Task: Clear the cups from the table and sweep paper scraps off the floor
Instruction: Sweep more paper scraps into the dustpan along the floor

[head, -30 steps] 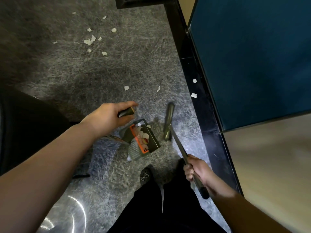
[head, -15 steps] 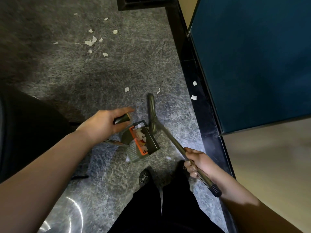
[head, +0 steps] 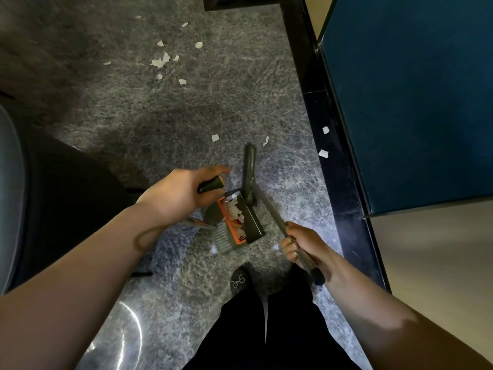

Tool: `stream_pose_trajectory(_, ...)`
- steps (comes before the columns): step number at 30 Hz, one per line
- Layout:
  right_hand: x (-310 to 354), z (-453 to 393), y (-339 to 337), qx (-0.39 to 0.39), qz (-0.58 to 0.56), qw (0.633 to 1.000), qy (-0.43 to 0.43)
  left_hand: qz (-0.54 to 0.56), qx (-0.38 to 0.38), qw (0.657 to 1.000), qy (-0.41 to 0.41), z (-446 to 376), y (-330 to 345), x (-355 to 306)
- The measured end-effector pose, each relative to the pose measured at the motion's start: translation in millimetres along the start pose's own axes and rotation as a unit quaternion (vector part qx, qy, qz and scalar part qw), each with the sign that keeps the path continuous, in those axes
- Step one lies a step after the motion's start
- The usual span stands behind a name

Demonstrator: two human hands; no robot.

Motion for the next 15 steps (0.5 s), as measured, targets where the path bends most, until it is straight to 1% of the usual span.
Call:
stream_pose_trajectory(6, -1, 28, -1, 0.021, 0.02, 0.999, 0.022, 0.0, 0.003, 1.0, 0.002, 0, -2, -4)
stream_pose_trajectory(9, -1, 42, -8, -0.005, -0.005, 1.0, -0.007, -0.006, 0.007, 1.0, 0.001, 1, -2, -5)
stream_pose_trajectory(12, 3, 46, -10, -0.031, -0.002, 0.999, -0.045, -0.009, 0.006, 1.0, -0.001, 0, -2, -3)
stream_pose_trajectory(15, 12, 44, -10, -0.044, -0.02, 0.997, -0.055, 0.0, 0.003, 1.0, -0.002, -1, 0, 1)
Point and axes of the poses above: each hand's wrist, its own z-axis away from the middle knuckle, its own y-axis out of the palm, x = y × z, the point moved 5 cm from there along -z, towards the middle knuckle, and after that the axes turned 4 degrees about -z, right-handed, at the moved point
